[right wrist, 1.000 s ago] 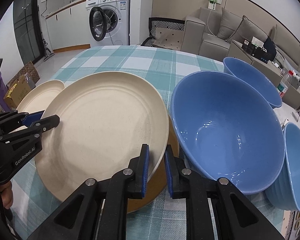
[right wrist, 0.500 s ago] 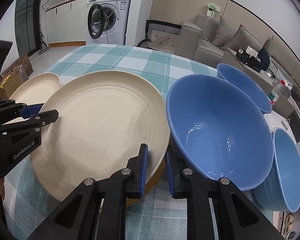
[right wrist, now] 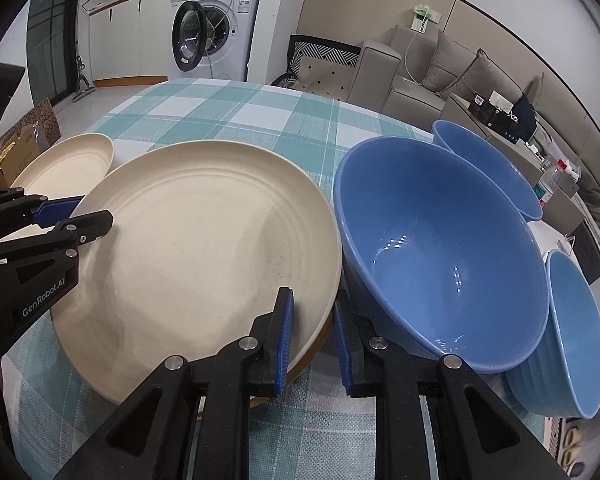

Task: Organize plates and bowls

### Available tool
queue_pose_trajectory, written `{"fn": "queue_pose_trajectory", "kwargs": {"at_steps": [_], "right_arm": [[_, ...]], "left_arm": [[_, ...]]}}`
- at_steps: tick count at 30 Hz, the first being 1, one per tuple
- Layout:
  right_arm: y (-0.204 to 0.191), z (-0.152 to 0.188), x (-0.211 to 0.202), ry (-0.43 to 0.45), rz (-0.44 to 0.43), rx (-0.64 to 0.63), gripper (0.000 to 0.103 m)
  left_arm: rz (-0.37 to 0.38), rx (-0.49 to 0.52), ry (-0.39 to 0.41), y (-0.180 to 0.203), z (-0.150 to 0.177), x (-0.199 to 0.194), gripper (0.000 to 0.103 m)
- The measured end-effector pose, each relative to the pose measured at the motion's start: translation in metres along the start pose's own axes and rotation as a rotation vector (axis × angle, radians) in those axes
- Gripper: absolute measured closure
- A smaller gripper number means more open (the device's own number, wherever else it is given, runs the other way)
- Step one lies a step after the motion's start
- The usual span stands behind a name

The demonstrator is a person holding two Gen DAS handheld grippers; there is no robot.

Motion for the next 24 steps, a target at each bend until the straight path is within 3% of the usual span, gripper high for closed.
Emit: {"fn": "queue_pose_trajectory", "kwargs": {"at_steps": [16,24], "right_arm": [[-0.002,0.004,0.007,-0.018,-0.005,0.008,0.083],[0.003,0.001,0.002,-0.021,-0.028,0.031,0.079]], "left_arm": [[0.005,0.004,-0.009,0.000,0.001,0.004,0.082],[0.055,-0.034,0.007,-0.004,0.002,-0.007,0.078]]}}
Point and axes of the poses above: each gripper's, at about its wrist camera, not at the fingertips, and x roughly the way its jaws point, y to its right, z to its underside, the point moved 5 cm from there along x, roughly the way its jaws point, and after that the axes turned 2 degrees about z, right-handed, at the moved point
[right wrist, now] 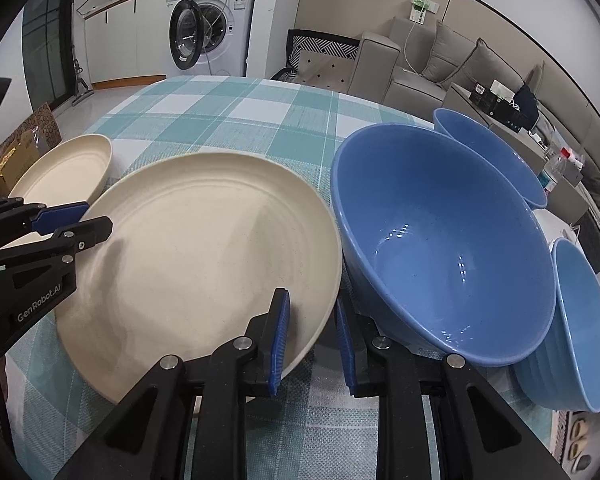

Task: Organize plates and bowls
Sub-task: 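Open both grippers and release the stacked plate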

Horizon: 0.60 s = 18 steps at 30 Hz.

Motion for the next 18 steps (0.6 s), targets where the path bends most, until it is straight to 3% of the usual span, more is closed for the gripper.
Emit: {"fn": "queue_pose_trajectory", "kwargs": {"at_steps": [6,8,13,15,18], "right_arm": [[-0.006,-0.007,-0.018,0.034,-0.059,-0.003,0.066],[-0.011,-0.011,-0.026,0.058,-0.066,-0.014,0.063],[-0.017,-0.020,-0.045,0.101,-0.104,-0.016,0.041],[-0.018,-0.024,-0.052,0.120,-0.136,-0.005,0.023],[-0.020,-0.029,-0.062,0.140,-0.160,0.006,0.019]], "left_arm": [[0.005,-0.023,0.036,-0.007,0.001,-0.018,0.056],[0.004,-0.033,0.049,-0.011,0.002,-0.025,0.054],[-0.002,-0.059,0.065,-0.021,0.004,-0.037,0.052],[0.005,-0.065,0.071,-0.024,0.005,-0.042,0.051],[0.029,-0.072,0.088,-0.026,0.007,-0.050,0.049]]}}
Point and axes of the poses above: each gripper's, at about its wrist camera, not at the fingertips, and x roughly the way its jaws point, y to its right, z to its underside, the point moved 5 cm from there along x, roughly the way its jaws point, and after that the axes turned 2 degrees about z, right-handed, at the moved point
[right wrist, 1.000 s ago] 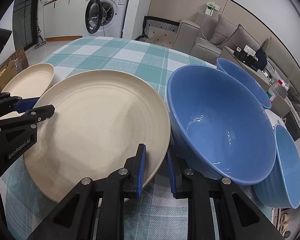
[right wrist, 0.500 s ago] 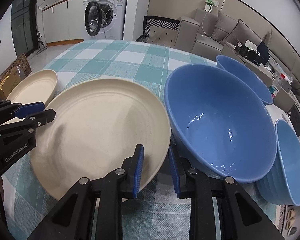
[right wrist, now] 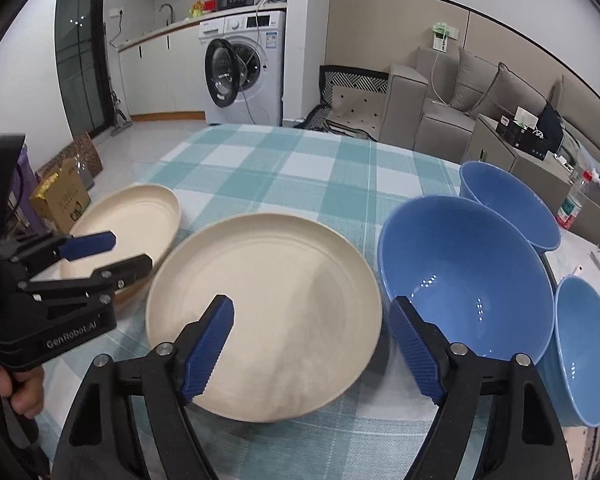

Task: Organize plates and bowls
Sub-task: 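Open both grippers and release the stacked plate, then move both tools back toward the remaining cream plate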

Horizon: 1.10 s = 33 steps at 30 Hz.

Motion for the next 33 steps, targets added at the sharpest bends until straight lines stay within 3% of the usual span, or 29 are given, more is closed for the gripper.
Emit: {"fn": "queue_pose_trajectory", "kwargs": {"at_steps": [4,6,9,11,22,33], "right_arm": [[-0.001,-0.009,-0.009,0.030,-0.019,0.014,0.008],[0.000,-0.012,-0.013,0.042,-0.022,0.019,0.005],[-0.002,-0.018,-0.018,0.062,-0.037,0.019,0.002],[-0.005,-0.021,-0.022,0.070,-0.050,0.019,0.002],[-0.036,-0.044,-0.037,0.098,-0.148,-0.021,0.000],[-0.060,-0.071,-0.044,0.119,-0.175,-0.032,0.000]], "left_arm": [[-0.002,-0.011,0.024,-0.005,0.000,-0.008,0.033],[-0.011,-0.020,0.048,-0.010,-0.001,-0.014,0.013],[-0.015,-0.034,0.078,-0.017,-0.004,-0.021,0.010],[-0.008,-0.044,0.091,-0.022,-0.006,-0.026,0.001],[-0.045,-0.094,0.165,-0.059,-0.015,-0.057,0.000],[-0.079,-0.176,0.161,-0.106,-0.012,-0.065,0.000]]}}
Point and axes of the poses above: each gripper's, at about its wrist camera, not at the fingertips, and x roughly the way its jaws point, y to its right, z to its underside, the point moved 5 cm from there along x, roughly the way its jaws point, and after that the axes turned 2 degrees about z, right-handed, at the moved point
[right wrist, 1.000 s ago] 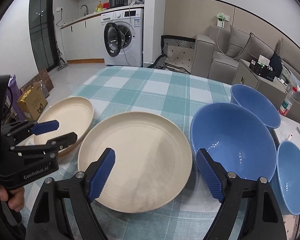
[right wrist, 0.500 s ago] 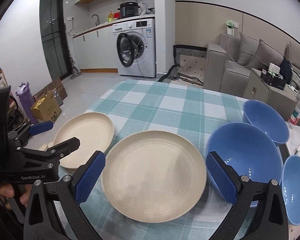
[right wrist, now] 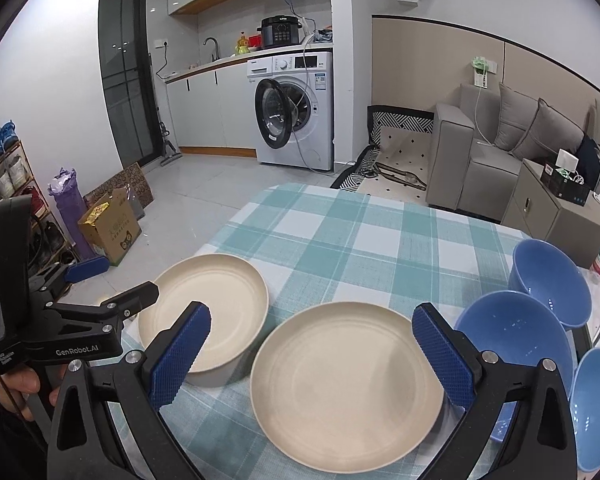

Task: Organize plates and bowls
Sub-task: 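Move both tools back toward the remaining cream plate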

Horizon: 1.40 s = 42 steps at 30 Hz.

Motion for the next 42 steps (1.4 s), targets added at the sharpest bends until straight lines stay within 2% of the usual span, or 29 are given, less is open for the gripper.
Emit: {"fn": "queue_pose_trajectory", "kwargs": {"at_steps": [14,42], "right_arm": [[-0.035,-0.011,0.031,-0.042,-0.037,-0.042,0.000],[-0.048,0.011,0.144,-0.214,-0.003,-0.053,0.000]], "left_arm": [[-0.060,-0.080,-0.039,-0.040,0.006,0.013,0.000],[-0.116,-0.178,-0.153,-0.078,0.032,0.065,0.000]]}}
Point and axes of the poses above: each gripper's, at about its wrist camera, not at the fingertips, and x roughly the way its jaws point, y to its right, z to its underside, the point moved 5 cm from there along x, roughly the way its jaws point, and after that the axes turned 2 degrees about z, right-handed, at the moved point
